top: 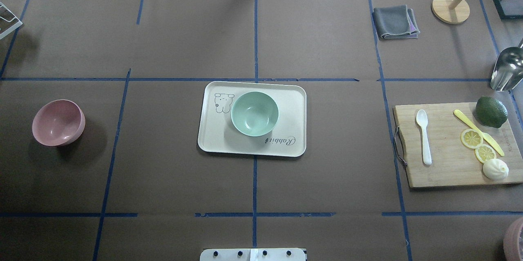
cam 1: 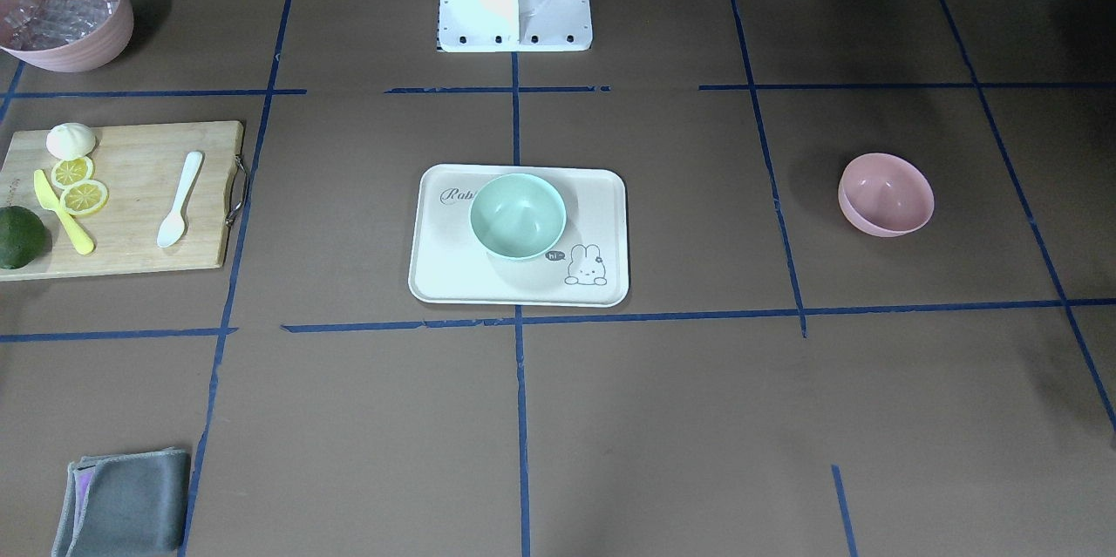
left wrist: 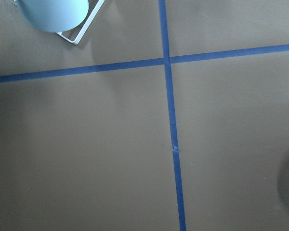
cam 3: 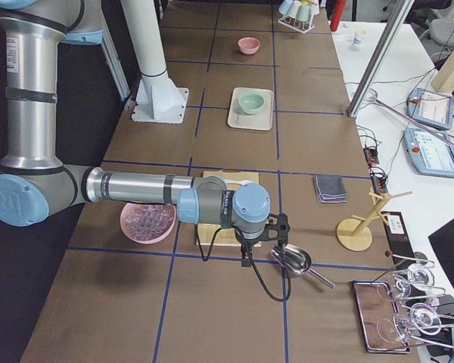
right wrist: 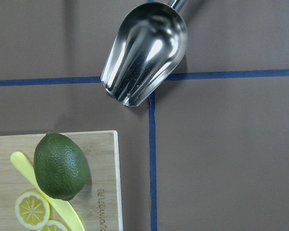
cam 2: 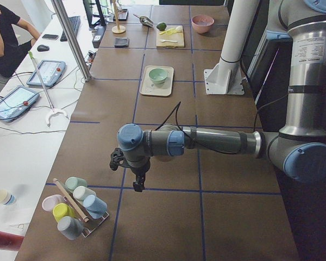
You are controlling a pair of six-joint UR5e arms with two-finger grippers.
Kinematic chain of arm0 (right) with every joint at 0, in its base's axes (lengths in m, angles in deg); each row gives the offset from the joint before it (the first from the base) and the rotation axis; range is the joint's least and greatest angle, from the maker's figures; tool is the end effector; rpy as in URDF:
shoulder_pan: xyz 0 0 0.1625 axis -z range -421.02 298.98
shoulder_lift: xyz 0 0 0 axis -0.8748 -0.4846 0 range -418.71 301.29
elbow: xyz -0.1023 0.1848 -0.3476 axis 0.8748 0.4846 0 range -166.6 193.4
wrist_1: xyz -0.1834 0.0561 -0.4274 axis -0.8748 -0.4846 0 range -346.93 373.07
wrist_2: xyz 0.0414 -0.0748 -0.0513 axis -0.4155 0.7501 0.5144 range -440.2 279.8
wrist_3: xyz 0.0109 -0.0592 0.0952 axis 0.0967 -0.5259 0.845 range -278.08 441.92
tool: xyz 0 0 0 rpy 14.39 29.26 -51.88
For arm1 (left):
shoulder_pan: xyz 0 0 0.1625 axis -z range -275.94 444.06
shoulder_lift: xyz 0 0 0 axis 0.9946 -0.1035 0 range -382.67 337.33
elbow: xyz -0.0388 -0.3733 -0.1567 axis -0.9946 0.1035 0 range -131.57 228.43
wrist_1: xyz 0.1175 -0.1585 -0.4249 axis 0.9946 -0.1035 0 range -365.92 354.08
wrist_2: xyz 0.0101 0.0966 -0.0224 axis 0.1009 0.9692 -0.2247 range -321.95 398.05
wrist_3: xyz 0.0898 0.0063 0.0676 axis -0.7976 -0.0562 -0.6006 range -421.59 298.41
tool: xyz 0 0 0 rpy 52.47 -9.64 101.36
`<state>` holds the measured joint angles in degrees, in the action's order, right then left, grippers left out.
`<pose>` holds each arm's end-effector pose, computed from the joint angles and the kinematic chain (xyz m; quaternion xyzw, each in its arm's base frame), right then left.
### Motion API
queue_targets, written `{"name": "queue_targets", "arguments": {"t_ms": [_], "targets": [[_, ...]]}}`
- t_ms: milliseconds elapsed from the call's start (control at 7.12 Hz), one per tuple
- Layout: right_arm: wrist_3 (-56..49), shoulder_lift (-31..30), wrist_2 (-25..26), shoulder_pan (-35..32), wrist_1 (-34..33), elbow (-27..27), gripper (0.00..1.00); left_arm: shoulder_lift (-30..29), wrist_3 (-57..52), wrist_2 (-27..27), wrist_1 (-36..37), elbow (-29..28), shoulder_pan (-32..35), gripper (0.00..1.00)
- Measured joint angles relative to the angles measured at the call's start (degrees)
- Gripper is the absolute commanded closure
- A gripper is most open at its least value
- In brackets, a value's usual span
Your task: Stack pink bowl on green and place spoon
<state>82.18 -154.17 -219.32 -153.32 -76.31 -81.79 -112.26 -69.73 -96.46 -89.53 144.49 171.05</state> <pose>0.0686 -0.5082 0.6426 0.0102 -0.4156 0.0191 0.9093 -0.0259 -0.5448 0.6065 0.0110 0.3786 0.0875 0.9214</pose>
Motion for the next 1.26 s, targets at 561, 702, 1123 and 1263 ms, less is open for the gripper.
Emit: {"name": "queue_targets", "arguments": {"t_ms": [561,702,1123,1263], "targets": [[0.0,-0.3,-0.2,0.0,0.0,-1.5,0.0,-1.1,6.1,-1.9,-0.1,3.7,-6.8,0.0],[0.0,-0.6,-0.1,0.0,0.0,-2.0,0.0,-0.8,11.8,-2.0,-0.8,5.9,-8.3,0.0],[-0.1,-0.3,0.4,0.0,-0.1,-2.4,0.0,2.9,32.9,-1.5,-16.2,8.1,-15.3,0.0],[-0.2,0.0,0.4,0.1,-0.2,-2.4,0.0,3.6,37.3,-1.4,-20.2,7.9,-17.1,0.0]]}}
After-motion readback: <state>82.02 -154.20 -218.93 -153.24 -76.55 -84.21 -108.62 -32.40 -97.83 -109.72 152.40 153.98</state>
